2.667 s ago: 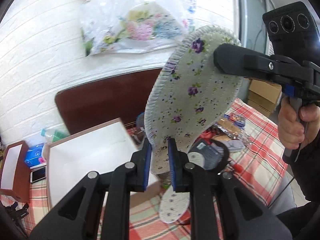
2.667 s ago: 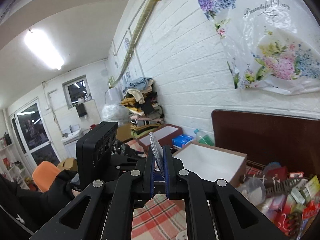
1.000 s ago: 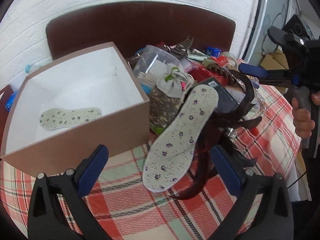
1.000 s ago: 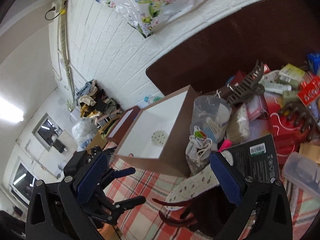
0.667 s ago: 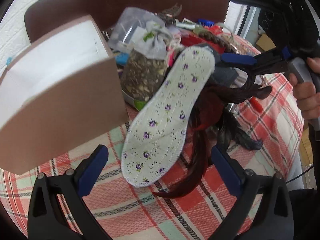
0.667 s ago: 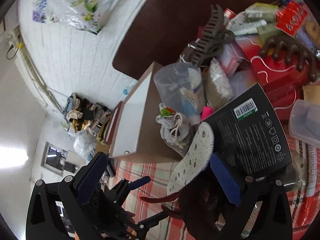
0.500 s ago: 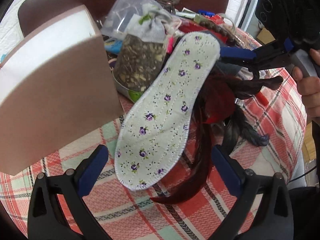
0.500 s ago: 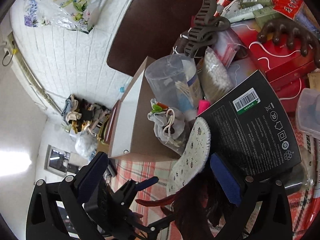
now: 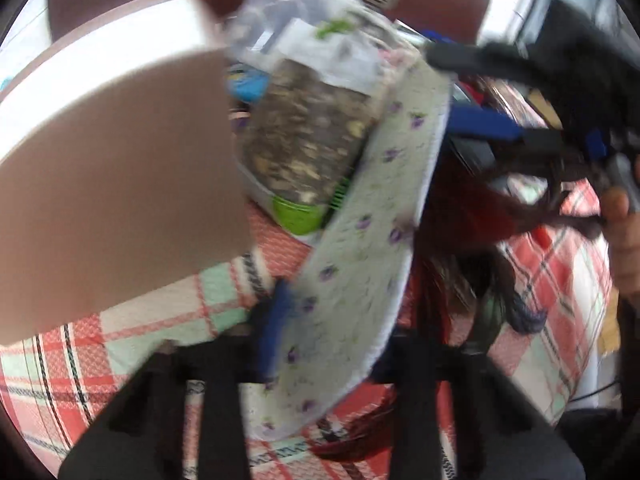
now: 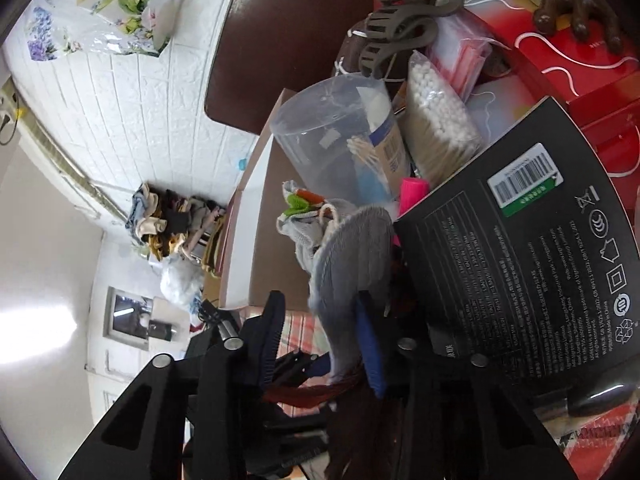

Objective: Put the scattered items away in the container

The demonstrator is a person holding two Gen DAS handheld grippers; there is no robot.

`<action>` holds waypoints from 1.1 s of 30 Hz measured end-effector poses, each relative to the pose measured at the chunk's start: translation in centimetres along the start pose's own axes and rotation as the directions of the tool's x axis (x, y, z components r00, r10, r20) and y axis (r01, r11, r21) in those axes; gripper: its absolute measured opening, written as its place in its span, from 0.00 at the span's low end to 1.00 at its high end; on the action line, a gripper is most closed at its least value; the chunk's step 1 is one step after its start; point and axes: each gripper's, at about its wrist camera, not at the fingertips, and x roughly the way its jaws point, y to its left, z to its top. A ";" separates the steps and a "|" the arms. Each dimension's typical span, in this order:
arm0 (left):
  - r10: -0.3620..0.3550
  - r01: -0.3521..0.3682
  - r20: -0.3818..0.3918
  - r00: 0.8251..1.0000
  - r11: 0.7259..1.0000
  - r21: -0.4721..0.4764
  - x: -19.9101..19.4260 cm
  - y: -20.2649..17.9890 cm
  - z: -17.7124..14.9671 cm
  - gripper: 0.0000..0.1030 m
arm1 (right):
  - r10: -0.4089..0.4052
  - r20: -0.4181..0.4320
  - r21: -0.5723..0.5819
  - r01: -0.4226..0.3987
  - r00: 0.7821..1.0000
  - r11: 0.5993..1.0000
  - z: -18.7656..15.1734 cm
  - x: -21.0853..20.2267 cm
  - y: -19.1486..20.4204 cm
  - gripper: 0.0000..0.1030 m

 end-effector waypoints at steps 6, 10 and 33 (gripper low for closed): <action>-0.006 0.006 0.000 1.000 0.999 0.033 -0.6 -0.4 -0.3 0.10 | -0.036 0.007 -0.004 0.036 0.999 0.999 -0.3 0.2 -0.2 0.18; 0.019 -0.019 0.004 1.000 0.997 0.072 -0.8 -1.6 -0.4 0.10 | -0.079 0.013 -0.020 0.080 0.997 0.997 -0.8 0.2 0.5 0.18; 0.138 -0.162 0.121 0.983 0.962 0.218 -2.4 -7.1 -1.4 0.08 | -0.374 0.103 -0.188 0.387 0.922 0.903 -2.5 1.4 4.7 0.14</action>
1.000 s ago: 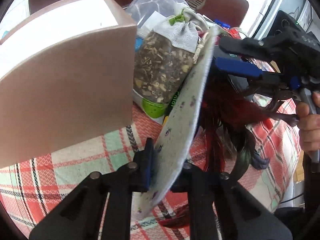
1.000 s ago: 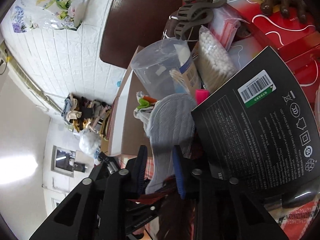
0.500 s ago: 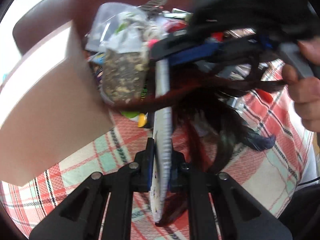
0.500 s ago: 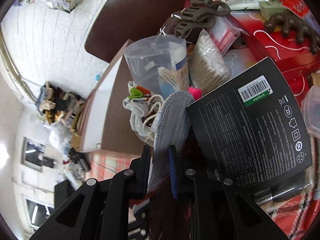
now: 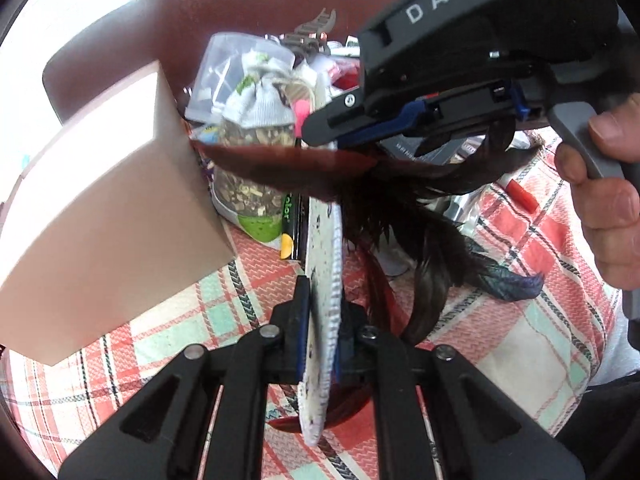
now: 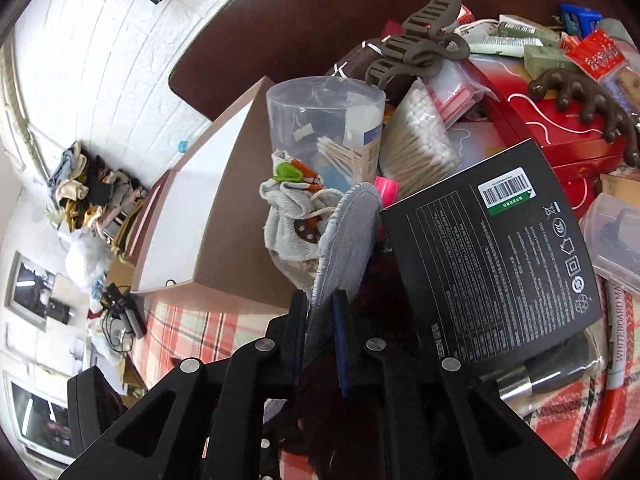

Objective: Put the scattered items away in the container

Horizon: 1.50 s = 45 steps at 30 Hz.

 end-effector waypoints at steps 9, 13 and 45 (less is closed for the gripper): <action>0.034 -0.037 0.055 0.998 0.998 0.054 -0.4 -2.8 -0.3 0.08 | -0.067 0.047 -0.035 0.069 0.997 0.997 -1.3 -1.6 0.2 0.09; 0.033 -0.035 0.041 0.999 0.998 0.058 0.4 -3.5 -0.2 0.09 | -0.088 0.021 -0.030 0.089 0.996 0.996 -1.5 -0.9 -0.1 0.09; 0.171 -0.172 0.119 0.978 0.985 0.003 -1.0 -5.2 5.5 0.05 | 0.018 0.106 -0.116 -0.006 0.994 0.993 0.2 -5.0 3.3 0.09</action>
